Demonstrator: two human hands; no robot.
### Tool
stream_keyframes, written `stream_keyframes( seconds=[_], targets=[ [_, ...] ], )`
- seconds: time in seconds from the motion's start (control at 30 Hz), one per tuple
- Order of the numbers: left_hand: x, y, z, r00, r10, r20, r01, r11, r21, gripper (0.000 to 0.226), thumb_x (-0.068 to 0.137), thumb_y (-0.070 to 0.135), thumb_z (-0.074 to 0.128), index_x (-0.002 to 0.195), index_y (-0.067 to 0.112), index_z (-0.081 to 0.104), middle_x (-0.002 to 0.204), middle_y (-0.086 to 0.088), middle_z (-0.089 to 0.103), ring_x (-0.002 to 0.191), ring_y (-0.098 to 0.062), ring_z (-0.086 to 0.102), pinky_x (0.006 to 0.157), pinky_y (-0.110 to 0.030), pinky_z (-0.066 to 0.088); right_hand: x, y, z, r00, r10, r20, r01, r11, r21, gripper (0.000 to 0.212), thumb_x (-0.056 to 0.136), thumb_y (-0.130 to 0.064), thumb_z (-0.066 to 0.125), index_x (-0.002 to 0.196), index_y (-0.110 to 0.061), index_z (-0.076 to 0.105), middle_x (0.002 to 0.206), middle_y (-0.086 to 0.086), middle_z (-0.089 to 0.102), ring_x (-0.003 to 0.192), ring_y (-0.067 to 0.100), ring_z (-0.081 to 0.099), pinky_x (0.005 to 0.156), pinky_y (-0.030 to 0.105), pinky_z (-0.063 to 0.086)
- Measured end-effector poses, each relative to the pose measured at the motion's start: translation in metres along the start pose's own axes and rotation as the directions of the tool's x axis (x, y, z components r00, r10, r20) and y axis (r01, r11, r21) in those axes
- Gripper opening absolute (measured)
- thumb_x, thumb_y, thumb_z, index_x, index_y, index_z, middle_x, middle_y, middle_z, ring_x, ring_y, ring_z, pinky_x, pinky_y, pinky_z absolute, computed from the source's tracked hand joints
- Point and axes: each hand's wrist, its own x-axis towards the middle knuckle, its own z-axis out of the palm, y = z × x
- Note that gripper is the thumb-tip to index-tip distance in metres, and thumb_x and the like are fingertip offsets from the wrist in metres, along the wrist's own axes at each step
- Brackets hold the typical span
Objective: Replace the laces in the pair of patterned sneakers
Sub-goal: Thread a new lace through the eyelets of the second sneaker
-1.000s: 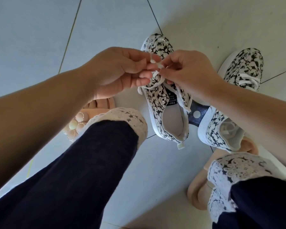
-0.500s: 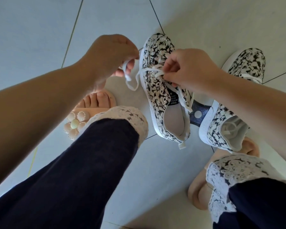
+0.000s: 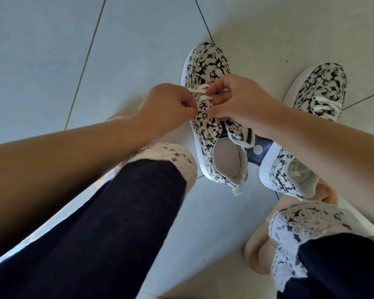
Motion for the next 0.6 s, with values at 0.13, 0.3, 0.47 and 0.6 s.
stream_keyframes(
  seconds=[0.13, 0.3, 0.47, 0.6],
  targets=[
    [0.004, -0.001, 0.002, 0.999, 0.04, -0.015, -0.039, 0.999, 0.038, 0.012, 0.084, 0.019, 0.06, 0.087, 0.017, 0.07, 0.065, 0.019, 0.051, 0.061, 0.003, 0.046, 0.058, -0.008, 0.036, 0.0, 0.002, -0.001, 1.0, -0.01, 0.02, 0.01, 1.0, 0.016, 0.034, 0.076, 0.005, 0.067, 0.102, -0.015, 0.058, 0.088, 0.005, 0.059, 0.071, 0.007, 0.058, 0.062, 0.011, 0.053],
    [0.008, -0.001, 0.006, 0.992, 0.125, -0.018, -0.121, 0.98, 0.158, 0.012, 0.084, 0.022, 0.058, 0.089, 0.018, 0.069, 0.071, 0.014, 0.056, 0.07, -0.003, 0.05, 0.067, -0.019, 0.04, 0.002, 0.007, -0.005, 0.998, -0.04, 0.057, 0.04, 0.999, -0.001, 0.037, 0.083, 0.013, 0.046, 0.101, -0.017, 0.056, 0.083, 0.001, 0.058, 0.067, 0.008, 0.058, 0.066, 0.018, 0.054],
    [0.008, -0.002, 0.013, 0.99, 0.136, -0.046, -0.125, 0.975, 0.183, 0.013, 0.085, 0.026, 0.059, 0.091, 0.018, 0.068, 0.081, 0.009, 0.056, 0.083, -0.009, 0.052, 0.071, -0.02, 0.033, 0.003, 0.01, 0.0, 0.967, -0.253, 0.016, 0.24, 0.895, -0.376, 0.035, 0.075, 0.002, 0.054, 0.101, -0.02, 0.055, 0.076, -0.006, 0.06, 0.057, -0.004, 0.05, 0.057, 0.014, 0.041],
    [0.004, -0.004, 0.013, 0.994, 0.103, -0.046, -0.098, 0.989, 0.111, 0.017, 0.083, 0.028, 0.062, 0.096, 0.018, 0.064, 0.083, 0.009, 0.055, 0.082, -0.009, 0.05, 0.072, -0.021, 0.034, 0.001, 0.012, 0.004, 0.939, -0.343, -0.037, 0.289, 0.839, -0.46, 0.028, 0.079, -0.004, 0.056, 0.102, -0.02, 0.055, 0.076, -0.004, 0.064, 0.064, 0.005, 0.054, 0.068, 0.025, 0.045]
  ],
)
